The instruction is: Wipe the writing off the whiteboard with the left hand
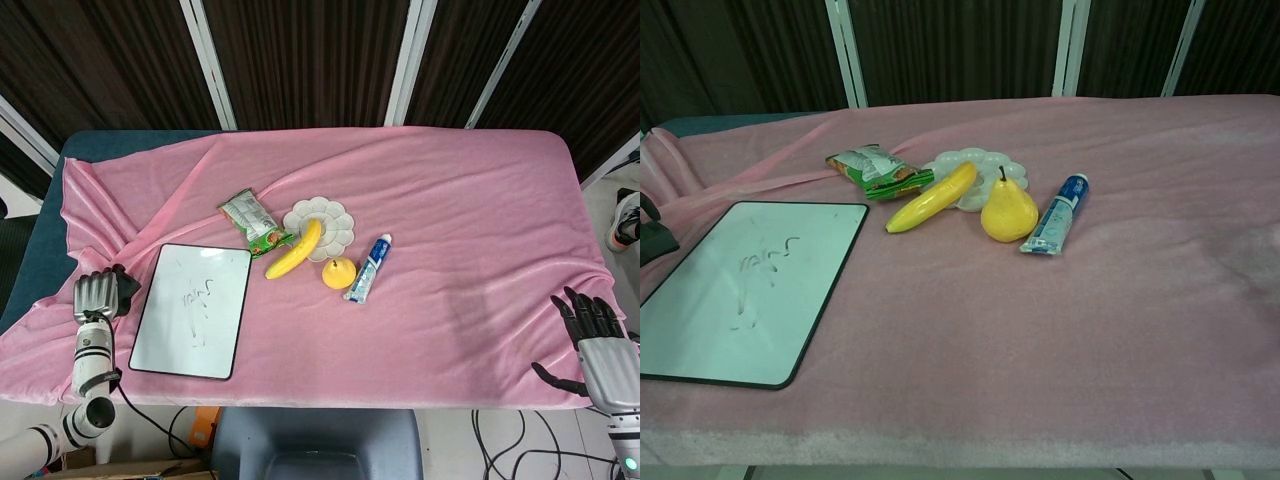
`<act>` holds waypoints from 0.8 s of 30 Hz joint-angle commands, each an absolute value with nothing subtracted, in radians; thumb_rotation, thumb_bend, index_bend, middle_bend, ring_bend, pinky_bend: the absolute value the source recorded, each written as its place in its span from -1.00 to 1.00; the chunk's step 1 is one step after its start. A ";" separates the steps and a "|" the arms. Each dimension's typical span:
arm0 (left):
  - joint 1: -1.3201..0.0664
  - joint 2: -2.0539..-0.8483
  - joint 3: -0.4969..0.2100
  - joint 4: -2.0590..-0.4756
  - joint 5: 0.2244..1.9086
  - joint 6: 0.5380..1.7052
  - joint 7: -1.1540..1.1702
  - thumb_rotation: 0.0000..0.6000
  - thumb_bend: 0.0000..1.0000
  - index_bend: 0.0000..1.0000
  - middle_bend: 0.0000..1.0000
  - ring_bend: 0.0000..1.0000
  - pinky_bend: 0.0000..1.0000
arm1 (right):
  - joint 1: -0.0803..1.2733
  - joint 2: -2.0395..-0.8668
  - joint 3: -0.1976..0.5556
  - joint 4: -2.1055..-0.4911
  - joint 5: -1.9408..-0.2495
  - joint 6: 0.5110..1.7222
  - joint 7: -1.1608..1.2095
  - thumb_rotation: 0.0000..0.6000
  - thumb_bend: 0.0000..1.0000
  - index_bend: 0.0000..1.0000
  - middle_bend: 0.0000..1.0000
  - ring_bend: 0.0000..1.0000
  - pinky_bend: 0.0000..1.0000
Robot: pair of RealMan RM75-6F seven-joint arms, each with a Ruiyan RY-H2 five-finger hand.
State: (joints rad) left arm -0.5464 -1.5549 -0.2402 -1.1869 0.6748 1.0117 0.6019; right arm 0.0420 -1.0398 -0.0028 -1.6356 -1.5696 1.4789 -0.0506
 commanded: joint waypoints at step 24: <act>-0.498 -1.460 -0.233 -1.265 0.926 0.992 0.258 1.00 0.39 0.16 0.17 0.34 0.83 | 0.042 -1.046 0.000 -1.637 -1.564 1.474 -0.070 1.00 -0.33 -1.00 -1.00 -1.00 -0.99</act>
State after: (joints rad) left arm -0.5105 -1.4753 -0.2337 -1.2326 0.8939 0.9544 0.2809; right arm 0.0414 -1.0460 -0.0001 -1.6373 -1.5640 1.4744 -0.0697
